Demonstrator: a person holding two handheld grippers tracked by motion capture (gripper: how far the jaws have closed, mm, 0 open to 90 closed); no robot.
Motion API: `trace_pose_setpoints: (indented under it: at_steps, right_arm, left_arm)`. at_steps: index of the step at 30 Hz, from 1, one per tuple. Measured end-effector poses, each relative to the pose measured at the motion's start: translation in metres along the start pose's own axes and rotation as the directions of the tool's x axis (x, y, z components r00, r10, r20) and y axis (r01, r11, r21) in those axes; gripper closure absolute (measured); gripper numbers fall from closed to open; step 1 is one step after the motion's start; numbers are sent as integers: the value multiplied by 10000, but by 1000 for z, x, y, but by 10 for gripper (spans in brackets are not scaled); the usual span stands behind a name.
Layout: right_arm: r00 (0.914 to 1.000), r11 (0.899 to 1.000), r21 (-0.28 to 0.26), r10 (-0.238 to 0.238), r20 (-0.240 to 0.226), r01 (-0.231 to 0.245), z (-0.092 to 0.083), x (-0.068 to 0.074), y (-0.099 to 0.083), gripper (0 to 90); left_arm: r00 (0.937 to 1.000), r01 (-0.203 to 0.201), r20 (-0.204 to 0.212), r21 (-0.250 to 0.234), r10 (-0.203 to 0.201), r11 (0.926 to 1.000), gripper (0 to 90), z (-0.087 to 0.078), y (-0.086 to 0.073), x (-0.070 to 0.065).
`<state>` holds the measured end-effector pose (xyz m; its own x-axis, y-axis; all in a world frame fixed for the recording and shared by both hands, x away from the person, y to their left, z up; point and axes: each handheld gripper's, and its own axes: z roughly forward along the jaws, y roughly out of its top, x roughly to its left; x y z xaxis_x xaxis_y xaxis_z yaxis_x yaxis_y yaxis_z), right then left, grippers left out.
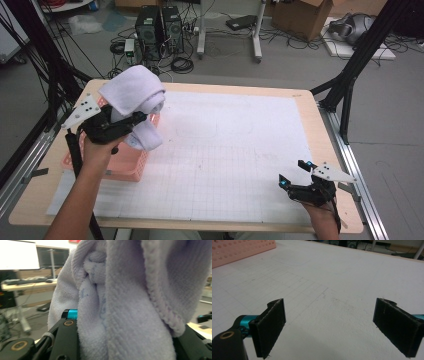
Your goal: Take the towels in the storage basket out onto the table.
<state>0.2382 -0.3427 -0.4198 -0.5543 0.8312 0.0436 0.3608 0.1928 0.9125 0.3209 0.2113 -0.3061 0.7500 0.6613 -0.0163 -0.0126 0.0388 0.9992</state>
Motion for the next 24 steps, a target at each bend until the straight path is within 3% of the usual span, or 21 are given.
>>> trace_pose_setpoints:
  at_steps: [6, 15, 24]
  right_arm:
    - [10000, 10000, -13, 3, -9, -3, 0, 0, 0, 99]
    - [10000, 10000, 10, -35, -33, 35, 2, 1, 1, 100]
    - [10000, 10000, 59, 69, -33, -69, 2, 0, 0, 100]
  left_arm:
    - [9959, -121, 899, 279, 96, 9995, 539, 24, -4, -21]
    - [9861, -6, 1654, 936, -149, 9956, 536, 64, -23, -47]
    - [9657, 203, 2519, 1695, -632, 9853, 534, 114, -58, -79]
